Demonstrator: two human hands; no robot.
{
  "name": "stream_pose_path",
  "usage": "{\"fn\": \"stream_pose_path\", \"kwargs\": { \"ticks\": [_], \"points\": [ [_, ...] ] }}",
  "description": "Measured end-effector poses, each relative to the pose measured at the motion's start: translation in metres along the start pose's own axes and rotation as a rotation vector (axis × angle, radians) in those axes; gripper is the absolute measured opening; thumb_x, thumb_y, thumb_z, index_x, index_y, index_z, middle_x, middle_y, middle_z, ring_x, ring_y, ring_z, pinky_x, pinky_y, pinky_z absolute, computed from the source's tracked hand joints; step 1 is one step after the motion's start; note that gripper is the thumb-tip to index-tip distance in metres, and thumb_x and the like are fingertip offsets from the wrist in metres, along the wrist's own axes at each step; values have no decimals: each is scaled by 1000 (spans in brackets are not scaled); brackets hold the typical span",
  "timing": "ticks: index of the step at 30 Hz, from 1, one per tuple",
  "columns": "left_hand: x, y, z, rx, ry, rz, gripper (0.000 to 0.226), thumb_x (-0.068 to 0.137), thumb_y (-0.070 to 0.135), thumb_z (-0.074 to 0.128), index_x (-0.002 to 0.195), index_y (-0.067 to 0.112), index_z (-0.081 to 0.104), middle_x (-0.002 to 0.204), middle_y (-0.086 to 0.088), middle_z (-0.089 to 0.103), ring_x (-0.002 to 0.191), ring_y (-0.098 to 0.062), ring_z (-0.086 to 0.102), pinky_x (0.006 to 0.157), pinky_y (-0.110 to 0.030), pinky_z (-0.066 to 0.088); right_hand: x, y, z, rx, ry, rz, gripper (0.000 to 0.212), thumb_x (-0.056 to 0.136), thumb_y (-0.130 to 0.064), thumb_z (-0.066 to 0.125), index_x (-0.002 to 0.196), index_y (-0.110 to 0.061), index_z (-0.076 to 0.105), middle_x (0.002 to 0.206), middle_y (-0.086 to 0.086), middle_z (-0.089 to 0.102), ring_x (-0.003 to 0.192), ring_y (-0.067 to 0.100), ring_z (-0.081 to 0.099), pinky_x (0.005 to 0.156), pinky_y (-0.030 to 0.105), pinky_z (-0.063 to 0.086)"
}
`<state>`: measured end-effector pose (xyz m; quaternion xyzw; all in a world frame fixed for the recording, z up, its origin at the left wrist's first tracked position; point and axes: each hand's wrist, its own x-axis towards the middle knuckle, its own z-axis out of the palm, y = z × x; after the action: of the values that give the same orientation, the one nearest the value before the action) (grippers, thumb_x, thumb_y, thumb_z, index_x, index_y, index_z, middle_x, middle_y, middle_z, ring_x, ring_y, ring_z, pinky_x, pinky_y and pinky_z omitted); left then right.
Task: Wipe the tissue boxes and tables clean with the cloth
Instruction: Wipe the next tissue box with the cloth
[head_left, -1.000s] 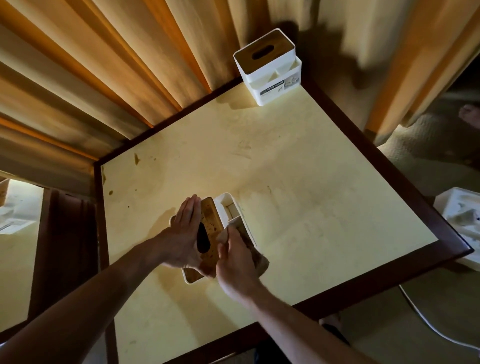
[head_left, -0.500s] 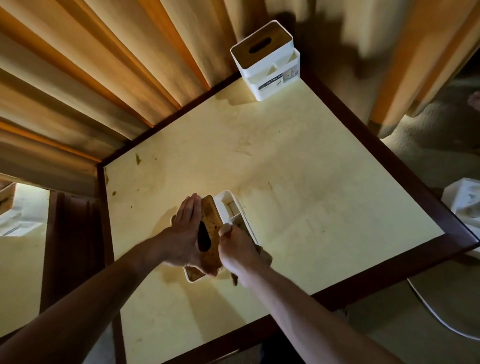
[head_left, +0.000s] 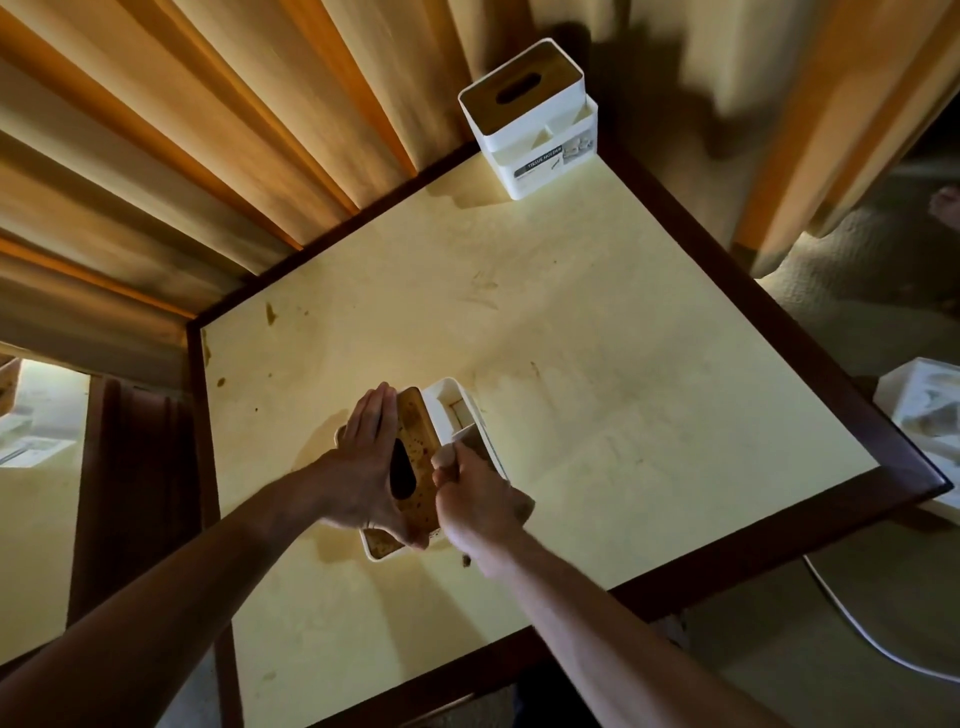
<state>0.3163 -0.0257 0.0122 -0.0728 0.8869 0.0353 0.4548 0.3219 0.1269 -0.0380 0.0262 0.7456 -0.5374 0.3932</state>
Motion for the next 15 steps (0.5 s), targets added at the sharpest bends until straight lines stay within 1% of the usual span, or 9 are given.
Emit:
{"fn": "stream_pose_path", "kwargs": {
  "ticks": [1,3,5,6,7,9,11,13,15],
  "points": [
    [1,-1,0,-4,1,1,172,43,80,82,118,25,-63,137,10,-62,130,-16,-52,121,-45,-12,-10,-1,-1,5,29,-60,22,99,-21,38,114,-22,54,101,-1,65,87,17,57,81,33,45],
    [2,-1,0,-12,-4,12,172,42,81,80,120,26,-62,138,10,-61,132,-17,-51,122,-49,-11,-26,-1,-6,5,25,-167,33,101,-14,41,134,-14,46,122,7,59,106,23,56,83,26,39],
    [3,-2,1,-16,-9,19,172,42,81,80,122,24,-61,138,10,-61,132,-17,-52,121,-47,-13,-37,2,-11,-13,15,-205,41,102,-12,42,142,-14,42,132,4,55,122,22,51,97,24,36],
    [3,-2,1,-17,-6,18,172,42,80,80,123,23,-60,138,10,-61,131,-17,-52,119,-44,-14,-39,3,-13,-4,9,-208,39,102,-10,42,141,-16,44,131,1,57,120,19,52,104,25,37],
    [3,-2,1,-20,0,14,172,43,79,81,125,23,-60,138,11,-61,131,-16,-52,118,-42,-14,-41,5,-15,1,-1,-198,36,102,-10,43,136,-19,48,123,-2,61,114,14,56,105,29,41],
    [4,-3,2,-19,18,6,173,43,78,82,127,23,-58,139,12,-60,131,-15,-51,116,-40,-14,-44,8,-24,-67,-46,-166,30,104,-18,43,132,-26,50,113,-9,65,105,7,60,100,29,46],
    [5,-4,3,-10,32,0,173,42,79,82,129,24,-57,139,12,-60,131,-14,-51,116,-40,-13,-45,10,-36,-71,-129,-135,32,105,-24,40,134,-31,49,116,-12,63,106,4,60,97,25,46],
    [4,-3,5,-8,35,1,172,43,78,82,129,24,-57,138,12,-60,130,-13,-52,116,-41,-12,-52,12,-50,8,-192,-103,30,105,-23,38,131,-29,53,109,-11,61,92,0,57,80,15,45],
    [6,-4,5,-2,40,-2,172,44,77,83,128,24,-57,138,12,-60,130,-13,-52,118,-42,-12,-57,9,-64,101,-210,-77,26,105,-23,39,123,-22,58,98,-8,60,82,0,54,70,13,39]
  ]
}}
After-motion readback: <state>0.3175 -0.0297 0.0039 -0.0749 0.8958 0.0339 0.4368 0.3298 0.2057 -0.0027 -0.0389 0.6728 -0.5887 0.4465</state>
